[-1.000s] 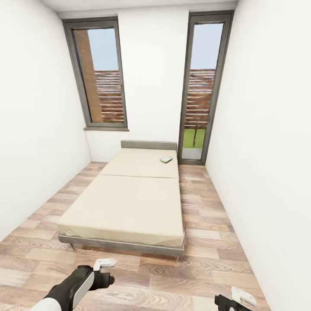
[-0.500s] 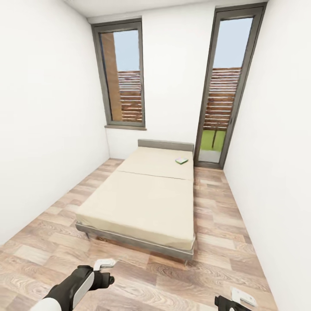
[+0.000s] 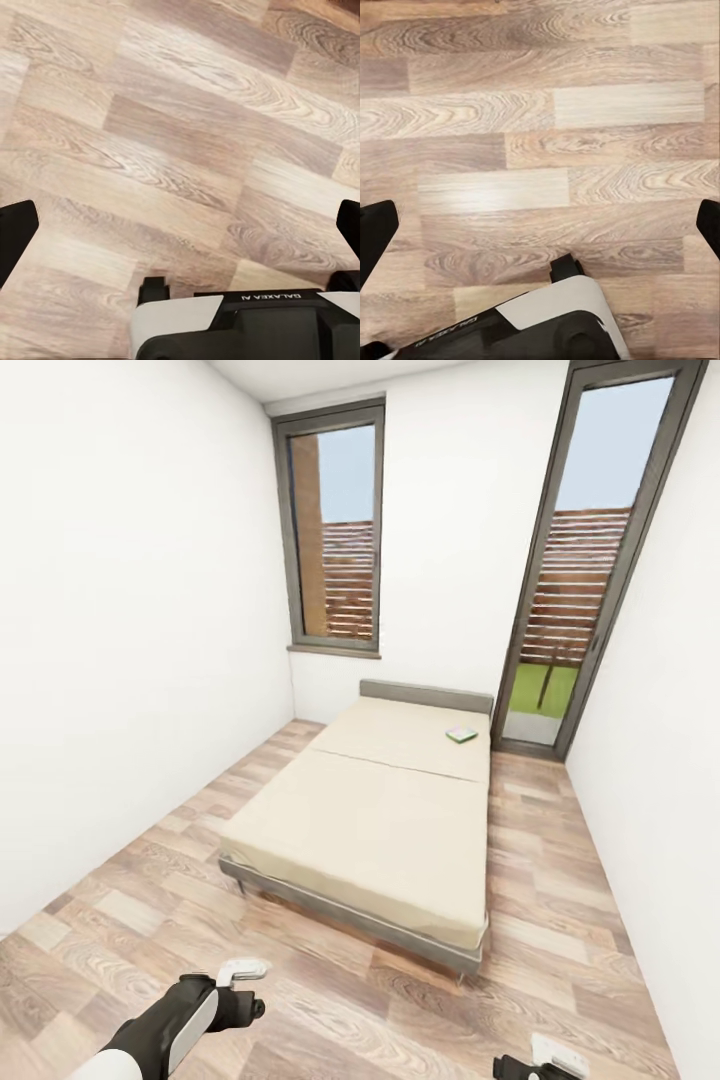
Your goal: Put all the toys in the child's room - the three board games (two on the bed and one on the table), the two jigsaw puzzles on the table, and the tennis ball on the table - inside the toy box on the table in the child's room.
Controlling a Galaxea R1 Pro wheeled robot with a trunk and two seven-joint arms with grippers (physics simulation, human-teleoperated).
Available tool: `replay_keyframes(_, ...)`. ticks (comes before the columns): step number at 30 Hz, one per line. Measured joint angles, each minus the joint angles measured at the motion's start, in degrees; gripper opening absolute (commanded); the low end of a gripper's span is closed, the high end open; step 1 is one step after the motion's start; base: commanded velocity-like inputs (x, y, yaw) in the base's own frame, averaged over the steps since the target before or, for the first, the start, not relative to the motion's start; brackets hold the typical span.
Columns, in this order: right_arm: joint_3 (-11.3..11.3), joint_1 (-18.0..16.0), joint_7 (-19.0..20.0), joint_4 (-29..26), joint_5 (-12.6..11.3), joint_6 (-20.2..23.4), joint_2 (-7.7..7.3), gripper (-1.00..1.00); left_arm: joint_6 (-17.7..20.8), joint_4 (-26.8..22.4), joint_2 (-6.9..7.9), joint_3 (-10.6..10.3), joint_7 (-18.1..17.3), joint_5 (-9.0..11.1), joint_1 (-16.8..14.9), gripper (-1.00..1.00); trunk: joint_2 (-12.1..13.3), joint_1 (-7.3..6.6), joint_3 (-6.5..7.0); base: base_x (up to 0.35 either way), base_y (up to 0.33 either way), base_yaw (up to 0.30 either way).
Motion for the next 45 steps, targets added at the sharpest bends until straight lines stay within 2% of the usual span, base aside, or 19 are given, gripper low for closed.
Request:
replay_keyframes(13,0.0,0.0,-0.1,0.0,0.0,0.8,0.92,1.0,0.0,0.0,-0.08,0.0,0.0,0.0,0.0,1.0,0.0,0.0,-0.43,0.0,-0.018,0.281)
replay_keyframes(26,0.1,0.0,0.0,-0.2,0.1,0.9,1.26,1.0,0.0,0.0,-0.09,0.0,0.0,0.0,0.0,1.0,0.0,0.0,-0.86,0.0,-0.265,0.269)
replay_keyframes(29,0.7,0.0,0.1,-0.3,0.1,0.9,1.5,1.0,0.0,0.0,-0.09,0.0,0.0,0.0,0.0,1.0,0.0,0.0,-0.91,0.0,-0.3,0.113)
replay_keyframes(35,5.0,0.0,0.0,-0.4,0.0,0.4,1.89,1.0,0.0,0.0,-0.1,0.0,0.0,0.0,0.0,1.0,0.0,0.0,-0.95,0.0,-0.252,0.034)
replay_keyframes(39,5.2,-1.2,0.2,-1.7,0.1,0.2,3.14,1.0,0.4,-1.3,-0.46,-0.1,0.2,0.2,-0.7,1.0,0.0,0.0,-0.94,0.0,0.0,0.0)
replay_keyframes(45,5.0,-0.9,0.2,-2.6,0.1,-0.2,3.71,1.0,0.3,-1.6,-0.87,0.4,0.2,0.0,-0.6,1.0,0.0,0.0,-0.95,0.0,0.0,0.0)
